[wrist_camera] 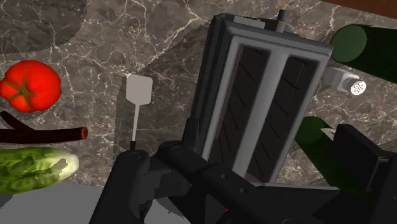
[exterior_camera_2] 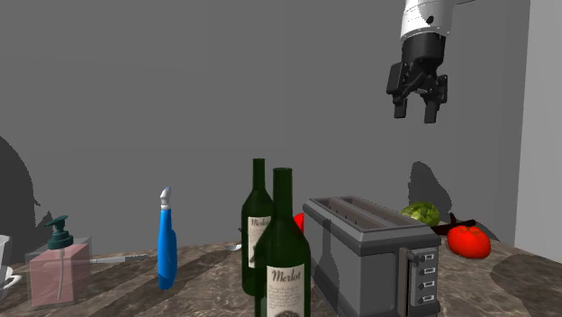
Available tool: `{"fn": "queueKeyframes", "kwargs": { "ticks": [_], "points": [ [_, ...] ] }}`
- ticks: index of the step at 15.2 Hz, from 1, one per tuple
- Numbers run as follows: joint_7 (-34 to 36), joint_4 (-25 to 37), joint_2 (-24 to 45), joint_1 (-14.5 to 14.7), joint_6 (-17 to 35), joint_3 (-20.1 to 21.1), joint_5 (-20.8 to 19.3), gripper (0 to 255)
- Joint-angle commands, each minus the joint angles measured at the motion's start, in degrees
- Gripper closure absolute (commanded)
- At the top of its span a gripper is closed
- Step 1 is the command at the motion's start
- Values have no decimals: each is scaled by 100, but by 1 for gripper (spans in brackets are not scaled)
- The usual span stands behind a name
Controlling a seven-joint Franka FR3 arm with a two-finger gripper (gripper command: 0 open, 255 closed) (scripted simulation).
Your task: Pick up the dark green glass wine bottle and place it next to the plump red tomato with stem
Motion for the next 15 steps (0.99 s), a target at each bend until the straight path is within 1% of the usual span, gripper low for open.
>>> {"fn": "queueKeyframes", "kwargs": {
  "ticks": [1, 8, 12, 15],
  "points": [
    [0, 0, 0, 0, 0, 0, 0, 0],
    [766, 387, 1087, 168, 866, 754, 283, 0],
    [1218, 774, 1809, 205, 1288, 1163, 296, 0],
    [1578, 1141, 2389, 207, 1555, 1461, 219, 0]
  ]
}}
